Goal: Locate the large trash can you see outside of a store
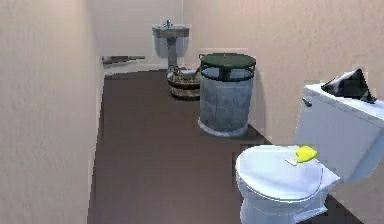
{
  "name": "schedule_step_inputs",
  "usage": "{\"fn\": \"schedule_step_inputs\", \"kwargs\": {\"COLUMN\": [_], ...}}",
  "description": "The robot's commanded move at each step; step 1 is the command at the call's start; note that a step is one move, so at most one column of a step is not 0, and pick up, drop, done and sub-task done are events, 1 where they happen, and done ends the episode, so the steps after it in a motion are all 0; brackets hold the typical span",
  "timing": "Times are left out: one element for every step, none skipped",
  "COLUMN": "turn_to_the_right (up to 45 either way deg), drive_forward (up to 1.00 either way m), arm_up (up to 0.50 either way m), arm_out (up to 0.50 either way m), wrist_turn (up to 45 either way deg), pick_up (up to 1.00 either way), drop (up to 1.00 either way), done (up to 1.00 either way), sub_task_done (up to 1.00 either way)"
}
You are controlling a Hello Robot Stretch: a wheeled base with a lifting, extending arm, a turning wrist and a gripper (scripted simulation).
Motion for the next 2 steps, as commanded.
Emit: {"fn": "schedule_step_inputs", "kwargs": {"turn_to_the_right": [-45.0, -18.0], "drive_forward": [0.00, 0.00], "arm_up": [0.00, 0.00], "arm_out": [0.00, 0.00], "wrist_turn": [0.0, 0.0], "pick_up": [0.00, 0.00], "drop": [0.00, 0.00], "done": [0.00, 0.00], "sub_task_done": [0.00, 0.00]}}
